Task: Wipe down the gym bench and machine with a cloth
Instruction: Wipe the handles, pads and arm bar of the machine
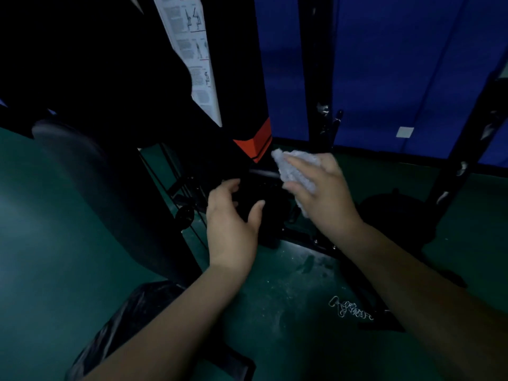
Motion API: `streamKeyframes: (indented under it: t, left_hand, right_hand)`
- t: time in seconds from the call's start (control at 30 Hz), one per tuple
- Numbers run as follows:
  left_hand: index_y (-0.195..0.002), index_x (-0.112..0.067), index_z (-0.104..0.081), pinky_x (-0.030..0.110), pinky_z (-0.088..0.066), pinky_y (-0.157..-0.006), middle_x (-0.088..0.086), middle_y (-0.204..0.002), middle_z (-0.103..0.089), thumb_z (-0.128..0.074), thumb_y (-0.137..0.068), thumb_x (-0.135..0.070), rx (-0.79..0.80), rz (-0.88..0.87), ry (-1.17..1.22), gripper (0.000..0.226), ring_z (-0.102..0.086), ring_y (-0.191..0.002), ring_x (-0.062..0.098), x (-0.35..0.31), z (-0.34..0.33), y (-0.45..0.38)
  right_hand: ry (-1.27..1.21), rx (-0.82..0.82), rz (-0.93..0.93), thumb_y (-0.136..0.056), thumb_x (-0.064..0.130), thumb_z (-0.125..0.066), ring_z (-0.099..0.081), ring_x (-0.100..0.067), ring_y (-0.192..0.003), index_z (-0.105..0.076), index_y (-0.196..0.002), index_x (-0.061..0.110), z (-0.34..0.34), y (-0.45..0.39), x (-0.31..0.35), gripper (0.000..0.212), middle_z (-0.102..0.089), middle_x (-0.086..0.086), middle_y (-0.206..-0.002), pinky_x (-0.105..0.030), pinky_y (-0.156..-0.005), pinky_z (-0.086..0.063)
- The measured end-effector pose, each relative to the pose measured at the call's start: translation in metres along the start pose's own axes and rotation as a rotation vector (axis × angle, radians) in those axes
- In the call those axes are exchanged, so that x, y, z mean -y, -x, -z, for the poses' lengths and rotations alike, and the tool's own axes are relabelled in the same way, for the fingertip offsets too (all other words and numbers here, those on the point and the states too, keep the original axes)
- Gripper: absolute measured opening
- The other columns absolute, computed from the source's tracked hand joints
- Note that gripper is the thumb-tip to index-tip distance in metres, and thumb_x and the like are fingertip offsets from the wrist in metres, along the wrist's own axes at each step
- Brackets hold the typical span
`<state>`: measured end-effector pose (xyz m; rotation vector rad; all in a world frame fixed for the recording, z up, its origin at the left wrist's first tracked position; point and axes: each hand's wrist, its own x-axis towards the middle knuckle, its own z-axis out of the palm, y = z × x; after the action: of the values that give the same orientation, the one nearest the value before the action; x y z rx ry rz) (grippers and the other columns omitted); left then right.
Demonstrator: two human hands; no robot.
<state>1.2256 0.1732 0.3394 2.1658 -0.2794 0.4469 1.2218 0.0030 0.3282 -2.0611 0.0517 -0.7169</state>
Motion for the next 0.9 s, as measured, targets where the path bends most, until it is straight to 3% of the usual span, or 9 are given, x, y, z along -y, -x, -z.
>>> streamKeyframes:
  t: [0.13,0.27,0.33,0.43,0.5,0.57,0.73,0.9]
  left_hand:
    - [-0.126,-0.019,-0.054,0.035,-0.049,-0.090,-0.004,-0.118,-0.053,-0.071,-0.084,-0.022,0.039,-0.236,-0.131,0.045,-0.055,-0.102,0.018,-0.011,0.004,-0.013]
    - [-0.126,-0.022,-0.060,0.031,-0.046,-0.093,-0.003,-0.130,-0.057,-0.066,-0.088,-0.026,0.077,-0.420,-0.380,0.039,-0.058,-0.110,0.021,-0.013,0.000,-0.030]
    - [-0.129,-0.023,-0.059,0.028,-0.049,-0.087,-0.005,-0.135,-0.054,-0.064,-0.089,-0.029,0.118,-0.436,-0.424,0.040,-0.058,-0.114,0.016,-0.012,-0.003,-0.031]
    - [-0.129,-0.025,-0.059,0.023,-0.048,-0.085,-0.006,-0.135,-0.055,-0.060,-0.091,-0.034,0.121,-0.448,-0.447,0.039,-0.058,-0.115,0.012,-0.013,-0.007,-0.034]
    - [-0.124,-0.024,-0.064,0.025,-0.048,-0.087,-0.005,-0.129,-0.060,-0.058,-0.089,-0.037,0.120,-0.442,-0.432,0.038,-0.059,-0.112,0.012,-0.015,-0.010,-0.041]
    - [-0.119,-0.022,-0.067,0.027,-0.051,-0.087,-0.003,-0.123,-0.064,-0.059,-0.086,-0.036,0.123,-0.443,-0.418,0.037,-0.061,-0.108,0.014,-0.015,-0.012,-0.047]
    - [-0.115,-0.019,-0.069,0.022,-0.048,-0.087,-0.002,-0.117,-0.066,-0.064,-0.085,-0.032,0.114,-0.461,-0.426,0.034,-0.062,-0.105,0.012,-0.013,-0.014,-0.052]
    - [-0.116,-0.020,-0.069,0.018,-0.047,-0.088,-0.003,-0.119,-0.065,-0.064,-0.086,-0.031,0.092,-0.448,-0.419,0.033,-0.060,-0.108,0.009,-0.012,-0.015,-0.048]
  right_hand:
    - [-0.001,-0.010,-0.085,-0.086,0.024,-0.068,-0.043,-0.004,-0.104,-0.060,-0.126,0.029,-0.003,0.008,-0.037,0.041,-0.043,0.003,-0.112,-0.005,-0.092,-0.031]
    - [-0.002,0.078,-0.341,-0.087,0.024,-0.065,-0.058,-0.011,-0.101,-0.068,-0.111,0.025,0.002,0.038,-0.098,0.023,-0.056,-0.010,-0.116,-0.019,-0.086,-0.044]
    - [-0.073,0.014,-0.364,-0.089,0.030,-0.061,-0.057,0.000,-0.100,-0.066,-0.115,0.026,0.001,0.046,-0.101,0.027,-0.055,-0.006,-0.115,-0.009,-0.080,-0.041]
    - [-0.187,-0.104,-0.273,-0.091,0.028,-0.061,-0.047,0.001,-0.106,-0.054,-0.129,0.032,-0.004,0.038,-0.071,0.039,-0.044,0.009,-0.115,-0.008,-0.091,-0.035]
    - [-0.208,-0.129,-0.161,-0.089,0.025,-0.063,-0.044,0.003,-0.107,-0.049,-0.134,0.034,-0.009,0.027,-0.053,0.047,-0.040,0.005,-0.118,-0.004,-0.095,-0.032]
    - [-0.175,-0.117,-0.092,-0.085,0.029,-0.064,-0.045,-0.006,-0.108,-0.054,-0.132,0.029,-0.015,0.019,-0.047,0.047,-0.040,-0.001,-0.118,-0.001,-0.094,-0.029]
    - [-0.193,-0.081,-0.124,-0.080,0.029,-0.072,-0.043,-0.008,-0.108,-0.060,-0.123,0.018,-0.021,0.014,-0.064,0.047,-0.041,-0.001,-0.117,0.001,-0.092,-0.028]
    - [-0.246,0.006,-0.284,-0.080,0.019,-0.074,-0.043,-0.007,-0.106,-0.061,-0.121,0.016,-0.032,0.011,-0.082,0.043,-0.042,-0.003,-0.118,0.004,-0.084,-0.028]
